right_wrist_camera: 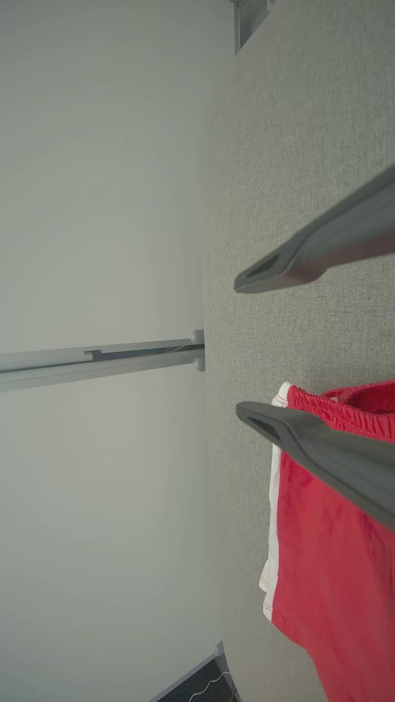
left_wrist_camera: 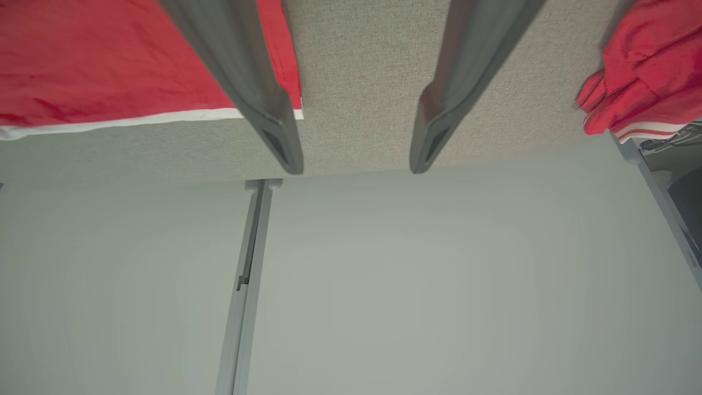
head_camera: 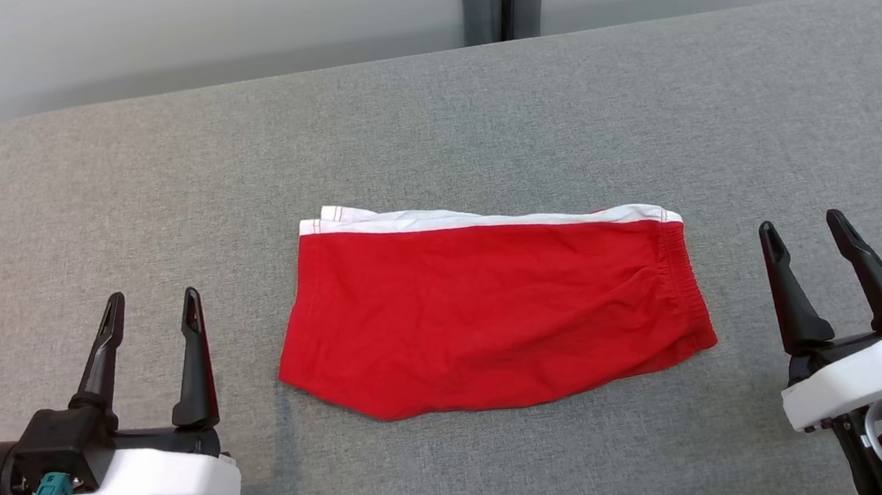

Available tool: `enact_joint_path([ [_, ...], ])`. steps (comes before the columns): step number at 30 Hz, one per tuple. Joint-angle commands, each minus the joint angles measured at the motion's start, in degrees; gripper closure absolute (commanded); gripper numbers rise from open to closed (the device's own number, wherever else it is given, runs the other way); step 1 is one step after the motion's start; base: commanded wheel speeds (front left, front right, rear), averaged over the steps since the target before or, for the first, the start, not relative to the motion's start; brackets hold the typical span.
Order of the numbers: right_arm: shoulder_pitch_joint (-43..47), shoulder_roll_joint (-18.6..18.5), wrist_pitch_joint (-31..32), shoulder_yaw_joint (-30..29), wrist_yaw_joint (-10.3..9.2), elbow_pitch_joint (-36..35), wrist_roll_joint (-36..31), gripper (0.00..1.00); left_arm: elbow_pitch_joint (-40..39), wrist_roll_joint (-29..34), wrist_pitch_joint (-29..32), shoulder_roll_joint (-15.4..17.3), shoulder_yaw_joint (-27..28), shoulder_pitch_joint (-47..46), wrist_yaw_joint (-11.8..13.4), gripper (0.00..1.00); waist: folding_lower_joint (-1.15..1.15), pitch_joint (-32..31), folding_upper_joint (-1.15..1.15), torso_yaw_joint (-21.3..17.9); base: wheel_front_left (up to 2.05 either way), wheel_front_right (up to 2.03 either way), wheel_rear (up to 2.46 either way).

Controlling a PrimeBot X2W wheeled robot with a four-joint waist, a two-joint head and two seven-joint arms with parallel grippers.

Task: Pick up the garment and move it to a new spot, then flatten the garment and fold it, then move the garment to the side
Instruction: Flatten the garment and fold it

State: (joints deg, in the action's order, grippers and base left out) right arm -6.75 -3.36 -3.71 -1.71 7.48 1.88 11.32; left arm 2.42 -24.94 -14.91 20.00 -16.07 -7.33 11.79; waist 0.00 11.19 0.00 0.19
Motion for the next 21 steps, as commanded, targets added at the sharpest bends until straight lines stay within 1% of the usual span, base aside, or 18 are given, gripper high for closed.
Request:
enact_joint_path([
  [1, 0.21, -0.34, 0.27, -0.49, 0.03, -0.53, -0.34, 0.0, 0.25, 0.21, -0.21, 0.0, -0.06, -0.29, -0.21, 0.0, 0.0, 0.09, 0.0, 0.18, 0.0, 0.0, 0.0],
  [6, -0.94, -1.36, 1.32, -0.7, 0.03, -1.05, -1.05, 0.0, 0.58, 0.29, -0.21, -0.25, -0.3, -1.74, -0.49, 0.0, 0.0, 0.71, 0.0, 1.17, 0.0, 0.0, 0.0],
  [11, -2.01, -3.2, 4.49, 2.22, 0.03, 0.75, -0.85, 0.0, 0.7, 0.68, -0.22, -1.53, -0.1, -3.0, -0.62, 0.0, 0.0, 1.87, 0.0, 3.25, 0.0, 0.0, 0.0],
  [15, -2.29, -3.85, 6.14, 5.49, 0.03, 4.76, 0.46, 0.0, 0.74, 1.3, -0.22, -3.02, -0.04, -4.19, -1.26, 0.0, 0.0, 2.99, 0.0, 4.72, 0.0, 0.0, 0.0],
  [21, -3.38, -3.64, 5.39, 6.67, 0.03, 12.02, 2.66, 0.0, 1.48, 2.57, -0.22, -5.24, 0.25, -4.86, -2.72, 0.0, 0.0, 4.59, 0.0, 5.74, 0.0, 0.0, 0.0],
])
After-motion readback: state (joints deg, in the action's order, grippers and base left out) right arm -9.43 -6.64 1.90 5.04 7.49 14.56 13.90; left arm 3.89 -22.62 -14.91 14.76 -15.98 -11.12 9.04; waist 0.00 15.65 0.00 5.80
